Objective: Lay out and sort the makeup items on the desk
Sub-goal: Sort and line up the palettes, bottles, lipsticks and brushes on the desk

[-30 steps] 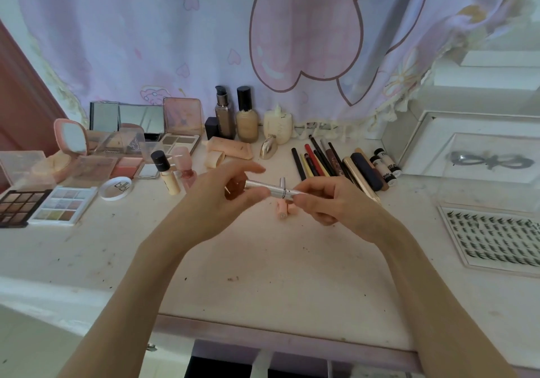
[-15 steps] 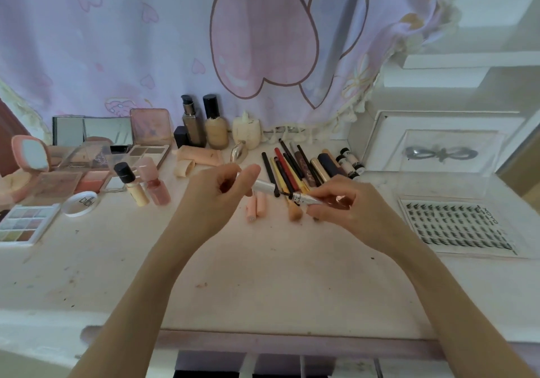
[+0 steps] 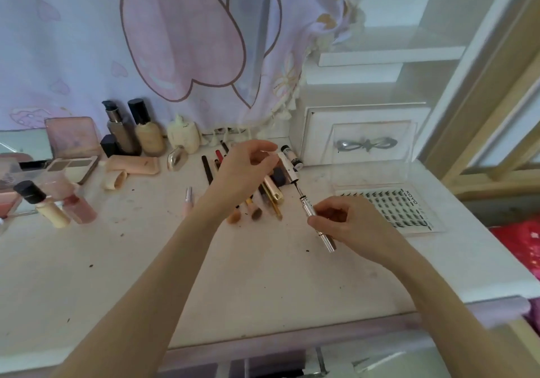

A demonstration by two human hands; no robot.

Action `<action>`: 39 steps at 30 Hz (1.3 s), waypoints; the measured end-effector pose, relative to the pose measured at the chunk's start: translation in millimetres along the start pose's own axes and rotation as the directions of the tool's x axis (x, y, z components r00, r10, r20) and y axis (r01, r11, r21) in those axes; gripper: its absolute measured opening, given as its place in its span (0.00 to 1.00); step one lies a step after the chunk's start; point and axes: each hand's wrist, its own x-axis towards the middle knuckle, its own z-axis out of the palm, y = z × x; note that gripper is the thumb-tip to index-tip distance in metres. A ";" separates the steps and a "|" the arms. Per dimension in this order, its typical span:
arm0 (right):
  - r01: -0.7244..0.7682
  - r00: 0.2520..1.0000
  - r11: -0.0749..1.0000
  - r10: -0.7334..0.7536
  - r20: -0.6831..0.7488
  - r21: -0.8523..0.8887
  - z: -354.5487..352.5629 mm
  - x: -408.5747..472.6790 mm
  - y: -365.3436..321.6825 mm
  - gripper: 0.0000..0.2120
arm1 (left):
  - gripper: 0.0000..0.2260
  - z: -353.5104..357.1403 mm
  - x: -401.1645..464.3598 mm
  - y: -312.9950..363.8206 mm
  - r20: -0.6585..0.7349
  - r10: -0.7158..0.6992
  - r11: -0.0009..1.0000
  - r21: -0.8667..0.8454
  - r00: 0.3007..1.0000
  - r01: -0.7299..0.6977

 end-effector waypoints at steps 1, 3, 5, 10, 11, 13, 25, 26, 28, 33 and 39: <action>-0.032 0.999 0.999 0.032 -0.016 0.004 -0.7 -0.3 4.0 0.03 | 0.12 6.8 2.5 0.9 0.015 0.014 0.999 0.039 1.000 -0.015; -0.091 0.994 0.996 0.090 -0.065 -0.006 -1.9 -0.2 10.3 0.05 | 0.13 19.0 3.5 -0.5 0.028 0.035 0.993 0.116 0.999 -0.038; -0.124 0.987 0.991 0.119 -0.110 -0.043 -2.6 -0.9 13.2 0.05 | 0.14 27.6 -0.2 -4.1 0.041 0.054 0.981 0.185 0.998 -0.061; -0.139 0.983 0.987 0.128 -0.132 -0.079 0.7 -3.0 15.7 0.05 | 0.20 39.0 -4.3 -9.9 0.175 0.149 0.931 0.307 0.973 -0.198; -0.139 0.983 0.988 0.129 -0.133 -0.073 1.7 -3.3 15.8 0.05 | 0.20 39.2 -3.7 -9.2 0.176 0.158 0.930 0.305 0.972 -0.206; -0.141 0.981 0.989 0.133 -0.143 -0.050 3.5 -3.2 15.9 0.05 | 0.19 38.6 -3.4 -7.6 0.167 0.173 0.931 0.294 0.971 -0.216; -0.195 0.965 0.919 0.117 -0.234 -0.343 7.8 3.9 6.2 0.11 | 0.18 29.1 -9.1 -21.5 0.081 0.192 0.906 0.368 0.978 -0.209; -0.197 0.965 0.887 0.101 -0.241 -0.418 9.1 5.8 5.0 0.13 | 0.18 25.6 -12.8 -25.5 0.061 0.203 0.889 0.407 0.977 -0.210; -0.206 0.964 0.835 0.083 -0.253 -0.510 11.3 9.0 3.9 0.14 | 0.16 18.4 -23.9 -36.7 0.015 0.255 0.847 0.479 0.967 -0.231; -0.219 0.963 0.777 0.075 -0.259 -0.590 17.4 14.1 2.5 0.13 | 0.28 5.6 -59.3 -55.7 0.175 0.250 0.656 0.693 0.952 -0.299; -0.210 0.961 0.751 0.041 -0.273 -0.625 20.8 18.6 3.8 0.11 | 0.34 8.1 -81.5 -59.3 0.308 0.105 0.626 0.718 0.946 -0.303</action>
